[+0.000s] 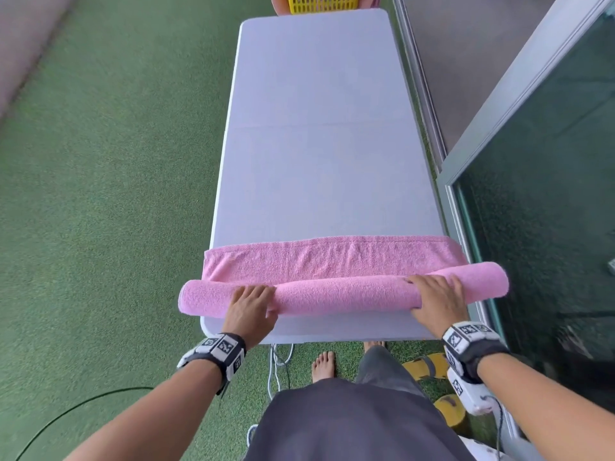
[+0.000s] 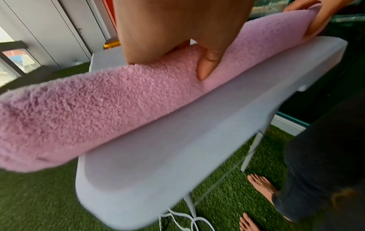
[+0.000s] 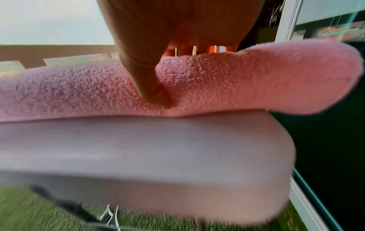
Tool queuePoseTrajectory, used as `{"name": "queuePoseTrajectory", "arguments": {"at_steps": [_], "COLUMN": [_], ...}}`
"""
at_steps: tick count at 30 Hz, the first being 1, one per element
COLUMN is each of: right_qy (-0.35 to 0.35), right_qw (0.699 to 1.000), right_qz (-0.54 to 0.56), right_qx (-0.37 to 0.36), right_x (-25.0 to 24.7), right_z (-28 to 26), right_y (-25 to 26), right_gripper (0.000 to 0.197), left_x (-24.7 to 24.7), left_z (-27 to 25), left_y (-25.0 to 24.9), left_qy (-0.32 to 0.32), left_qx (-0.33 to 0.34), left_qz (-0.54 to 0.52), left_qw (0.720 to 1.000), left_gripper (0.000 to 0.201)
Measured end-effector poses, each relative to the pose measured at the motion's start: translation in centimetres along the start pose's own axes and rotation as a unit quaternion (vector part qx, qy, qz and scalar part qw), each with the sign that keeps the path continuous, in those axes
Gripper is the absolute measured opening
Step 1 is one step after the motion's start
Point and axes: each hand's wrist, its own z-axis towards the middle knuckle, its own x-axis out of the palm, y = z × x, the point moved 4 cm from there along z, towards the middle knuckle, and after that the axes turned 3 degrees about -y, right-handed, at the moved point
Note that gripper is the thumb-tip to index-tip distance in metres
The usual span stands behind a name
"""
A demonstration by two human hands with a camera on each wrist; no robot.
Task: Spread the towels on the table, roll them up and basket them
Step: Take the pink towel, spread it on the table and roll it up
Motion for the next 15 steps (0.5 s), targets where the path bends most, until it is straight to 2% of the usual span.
{"name": "queuePoseTrajectory", "arguments": {"at_steps": [1, 4, 6, 7, 10, 11, 13, 15], "right_qy": [0.003, 0.005, -0.031, -0.026, 0.047, 0.05, 0.014, -0.013], "right_qw": [1.0, 1.0, 0.999, 0.999, 0.998, 0.998, 0.999, 0.999], "right_qz": [0.001, 0.009, 0.026, 0.031, 0.01, 0.001, 0.008, 0.019], "right_qx": [0.0, 0.004, -0.013, -0.024, -0.043, -0.044, -0.044, -0.034], "right_x": [-0.7, -2.3, -2.7, -2.5, -1.0, -0.6, -0.8, -1.7], "right_z": [0.9, 3.3, 4.0, 4.0, 2.9, 2.6, 2.9, 4.1], "right_y": [0.1, 0.2, 0.6, 0.8, 1.4, 1.4, 1.3, 1.3], "right_gripper": [0.058, 0.048, 0.052, 0.056, 0.075, 0.078, 0.073, 0.059], "left_x": [-0.4, -1.1, -0.9, -0.6, 0.2, 0.3, 0.1, 0.0], "left_z": [0.8, 3.1, 3.7, 3.7, 3.0, 3.0, 3.5, 4.7], "left_y": [0.0, 0.5, 0.8, 0.7, 0.5, 0.6, 0.5, 0.5], "left_qy": [0.004, 0.009, 0.014, 0.034, 0.073, 0.072, 0.043, 0.021], "left_qx": [-0.003, -0.021, -0.024, -0.018, 0.01, 0.01, 0.009, 0.012], "left_qz": [0.0, -0.018, -0.018, -0.022, -0.013, -0.009, -0.006, 0.006], "left_qw": [1.0, 1.0, 0.999, 0.999, 0.997, 0.997, 0.999, 1.0], "left_gripper": [0.031, 0.054, 0.058, 0.06, 0.07, 0.071, 0.064, 0.047]}}
